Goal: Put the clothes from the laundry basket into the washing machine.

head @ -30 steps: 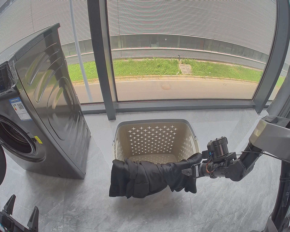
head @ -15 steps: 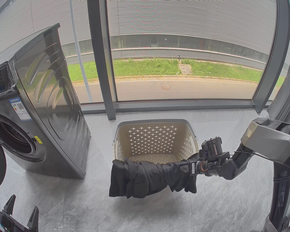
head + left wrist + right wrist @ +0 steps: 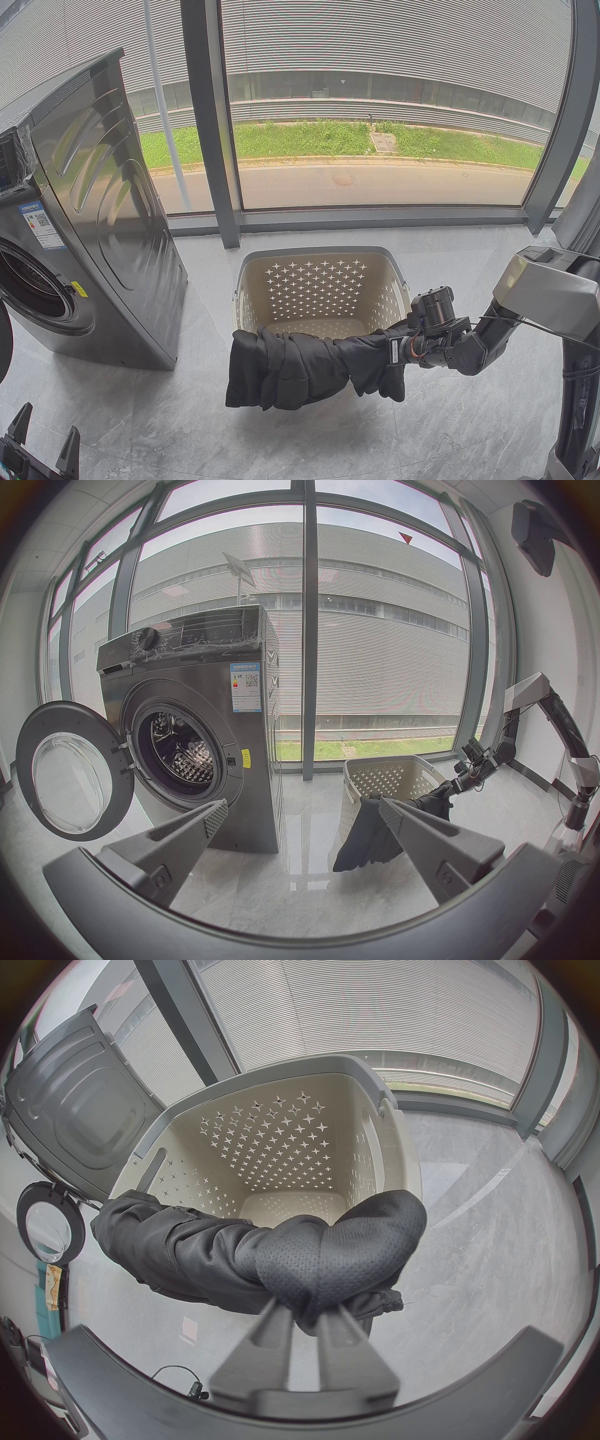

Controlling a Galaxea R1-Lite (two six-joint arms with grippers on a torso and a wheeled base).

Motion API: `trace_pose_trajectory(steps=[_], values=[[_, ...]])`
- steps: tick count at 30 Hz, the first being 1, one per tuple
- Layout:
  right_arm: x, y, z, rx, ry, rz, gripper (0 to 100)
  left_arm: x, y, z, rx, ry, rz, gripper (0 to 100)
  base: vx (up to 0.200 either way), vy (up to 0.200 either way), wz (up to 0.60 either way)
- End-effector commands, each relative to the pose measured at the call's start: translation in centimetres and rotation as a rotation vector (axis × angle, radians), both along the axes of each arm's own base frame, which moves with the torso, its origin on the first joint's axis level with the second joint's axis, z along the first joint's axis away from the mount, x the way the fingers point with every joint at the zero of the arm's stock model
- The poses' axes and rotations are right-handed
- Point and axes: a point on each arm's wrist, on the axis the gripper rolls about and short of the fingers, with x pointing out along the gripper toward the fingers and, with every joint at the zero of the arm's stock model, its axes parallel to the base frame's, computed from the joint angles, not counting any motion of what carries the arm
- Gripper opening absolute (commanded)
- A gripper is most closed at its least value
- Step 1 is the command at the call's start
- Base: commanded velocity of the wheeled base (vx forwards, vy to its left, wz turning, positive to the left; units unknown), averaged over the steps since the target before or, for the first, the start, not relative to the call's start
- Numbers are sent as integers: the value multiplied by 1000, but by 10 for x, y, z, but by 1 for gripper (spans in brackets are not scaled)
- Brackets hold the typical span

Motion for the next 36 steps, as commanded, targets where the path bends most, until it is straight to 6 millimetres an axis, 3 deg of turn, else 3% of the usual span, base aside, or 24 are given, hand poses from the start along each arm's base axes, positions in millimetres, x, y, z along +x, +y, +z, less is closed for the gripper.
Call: trace_pose_trajectory(steps=[1, 9, 16, 23, 28, 32, 33, 34, 36], values=[[-2, 1, 1, 1, 2, 5, 0, 0, 0, -5, 0, 1, 1, 100, 0, 0, 0], [-15, 15, 8, 29, 8, 28, 0, 0, 0, -5, 0, 1, 1, 100, 0, 0, 0], [-40, 30, 57, 96, -77, 94, 0, 0, 0, -5, 1, 1, 1, 100, 0, 0, 0], [-50, 42, 84, 160, -132, 121, 0, 0, 0, -5, 0, 1, 0, 100, 0, 0, 0], [-59, 46, 115, 239, -200, 121, 0, 0, 0, -5, 0, 1, 1, 100, 0, 0, 0], [-71, 45, 154, 326, -300, 132, 0, 0, 0, -5, 1, 1, 1, 100, 0, 0, 0], [-71, 45, 154, 326, -300, 132, 0, 0, 0, -5, 1, 1, 1, 100, 0, 0, 0], [-78, 41, 174, 364, -363, 139, 0, 0, 0, -5, 1, 1, 0, 100, 0, 0, 0], [-92, 40, 194, 402, -412, 159, 0, 0, 0, -5, 1, 2, -2, 100, 0, 0, 0]])
